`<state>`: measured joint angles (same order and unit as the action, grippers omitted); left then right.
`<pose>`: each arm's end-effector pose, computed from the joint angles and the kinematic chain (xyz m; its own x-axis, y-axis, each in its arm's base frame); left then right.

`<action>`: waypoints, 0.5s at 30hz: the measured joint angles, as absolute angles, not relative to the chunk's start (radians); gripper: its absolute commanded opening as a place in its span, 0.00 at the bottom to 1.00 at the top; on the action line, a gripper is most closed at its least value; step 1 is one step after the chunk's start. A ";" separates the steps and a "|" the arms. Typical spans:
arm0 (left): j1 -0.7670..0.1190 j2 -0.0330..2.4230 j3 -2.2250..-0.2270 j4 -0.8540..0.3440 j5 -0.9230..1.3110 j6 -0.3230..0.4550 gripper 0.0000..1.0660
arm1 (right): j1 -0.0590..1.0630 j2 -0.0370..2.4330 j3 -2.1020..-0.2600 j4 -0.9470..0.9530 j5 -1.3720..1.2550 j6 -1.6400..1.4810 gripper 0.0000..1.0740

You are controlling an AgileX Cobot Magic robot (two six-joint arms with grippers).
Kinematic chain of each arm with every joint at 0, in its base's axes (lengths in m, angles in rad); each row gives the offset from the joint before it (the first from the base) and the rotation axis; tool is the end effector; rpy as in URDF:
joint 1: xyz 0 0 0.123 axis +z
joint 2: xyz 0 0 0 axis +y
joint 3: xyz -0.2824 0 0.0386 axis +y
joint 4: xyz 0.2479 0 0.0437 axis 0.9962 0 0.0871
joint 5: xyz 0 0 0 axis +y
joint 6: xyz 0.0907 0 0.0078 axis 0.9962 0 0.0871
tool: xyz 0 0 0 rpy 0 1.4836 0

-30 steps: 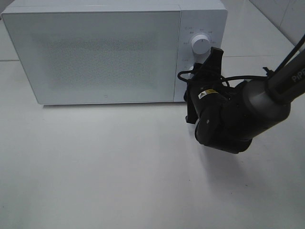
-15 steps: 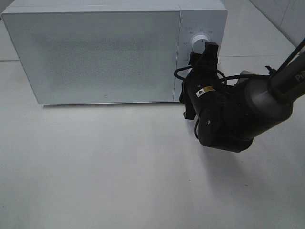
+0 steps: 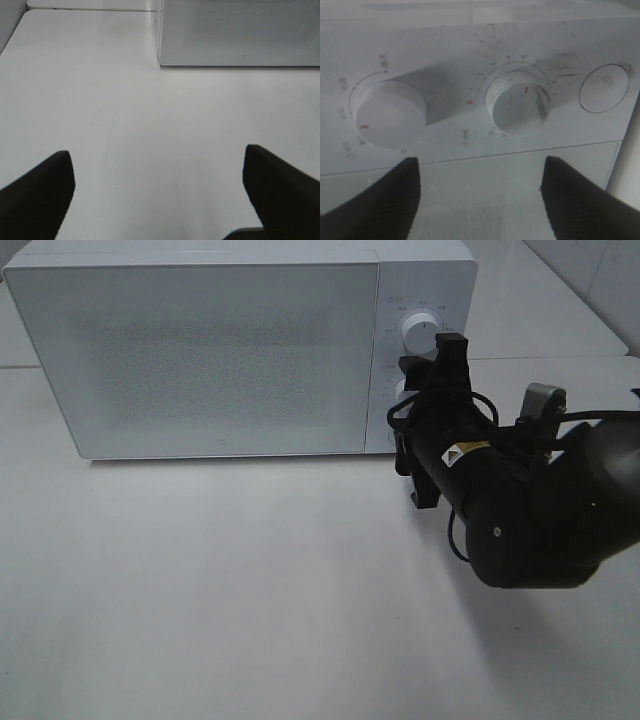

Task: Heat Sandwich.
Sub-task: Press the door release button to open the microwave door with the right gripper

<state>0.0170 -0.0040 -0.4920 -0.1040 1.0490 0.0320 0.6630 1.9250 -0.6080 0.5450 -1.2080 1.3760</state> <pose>-0.0041 -0.0083 0.2762 -0.4482 -0.0275 -0.8935 0.0546 0.9968 -0.0581 0.2778 0.1610 0.1393 -0.1564 0.9875 -0.0201 0.0631 0.0303 0.9975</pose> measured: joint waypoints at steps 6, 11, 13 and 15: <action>0.017 -0.004 -0.492 -0.104 1.049 0.032 0.79 | 0.663 1.832 -0.489 0.488 -1.208 1.127 0.64; 0.017 -0.004 -0.492 -0.104 1.049 0.032 0.79 | 0.663 1.747 -0.409 0.448 -1.208 0.797 0.64; 0.017 -0.004 -0.492 -0.104 1.049 0.032 0.79 | 0.663 1.731 -0.397 0.444 -1.208 0.733 0.64; 0.017 -0.004 -0.492 -0.104 1.049 0.032 0.79 | 0.663 1.675 -0.373 0.441 -1.208 0.555 0.66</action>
<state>0.0170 -0.0040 -0.4920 -0.1040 1.0490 0.0320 0.6630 1.6750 -0.3730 0.4410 -1.2080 0.5550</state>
